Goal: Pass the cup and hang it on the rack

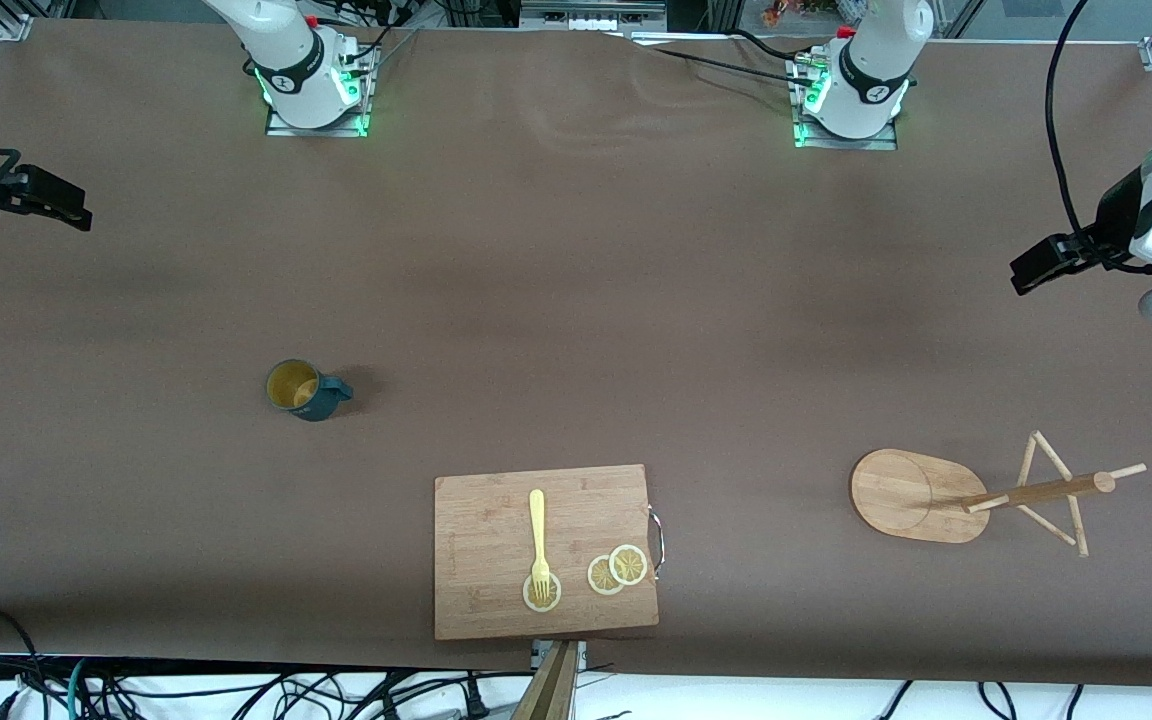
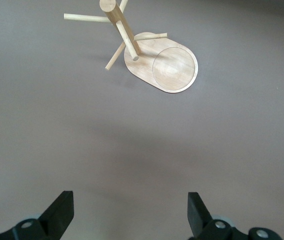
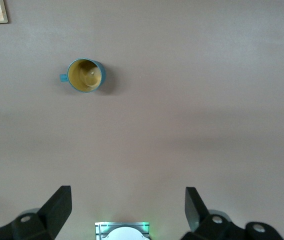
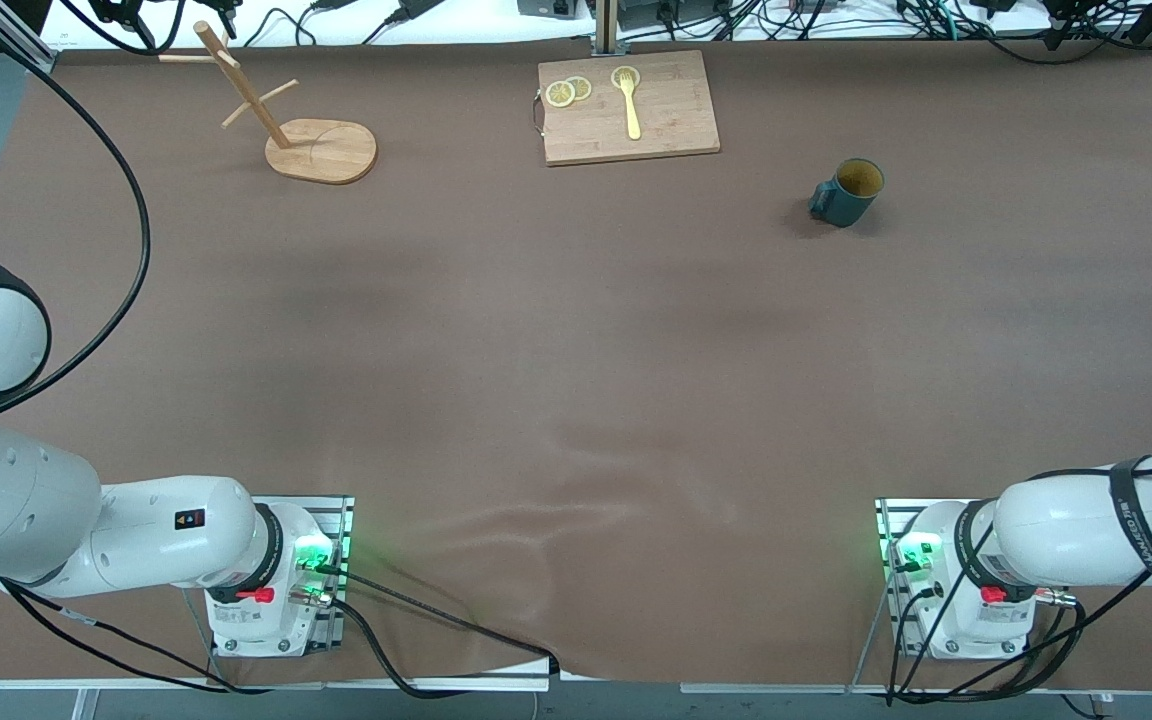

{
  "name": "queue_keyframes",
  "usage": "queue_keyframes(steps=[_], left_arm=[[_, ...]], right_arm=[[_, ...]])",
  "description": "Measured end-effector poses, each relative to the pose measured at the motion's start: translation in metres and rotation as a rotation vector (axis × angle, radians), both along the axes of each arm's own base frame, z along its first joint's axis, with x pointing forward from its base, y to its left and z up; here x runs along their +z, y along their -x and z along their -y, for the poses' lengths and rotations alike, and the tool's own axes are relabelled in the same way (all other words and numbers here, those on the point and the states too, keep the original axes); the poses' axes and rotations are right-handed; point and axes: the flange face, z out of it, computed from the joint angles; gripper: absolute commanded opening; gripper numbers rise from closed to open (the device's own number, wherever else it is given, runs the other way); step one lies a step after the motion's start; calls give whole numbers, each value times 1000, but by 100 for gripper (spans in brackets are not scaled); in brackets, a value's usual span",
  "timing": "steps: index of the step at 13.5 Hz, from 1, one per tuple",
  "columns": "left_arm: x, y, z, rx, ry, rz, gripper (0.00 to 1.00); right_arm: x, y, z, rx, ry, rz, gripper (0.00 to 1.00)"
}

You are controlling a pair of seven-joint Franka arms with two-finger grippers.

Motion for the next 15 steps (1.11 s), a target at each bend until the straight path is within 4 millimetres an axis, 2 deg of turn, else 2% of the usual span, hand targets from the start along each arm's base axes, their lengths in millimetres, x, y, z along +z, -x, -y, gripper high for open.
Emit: queue_keyframes(steps=[4, 15], left_arm=[[0, 0, 1, -1, 0, 0, 100], [0, 0, 2, -2, 0, 0, 100]], right_arm=[[0, 0, -6, 11, -1, 1, 100], [0, -1, -3, 7, -1, 3, 100]])
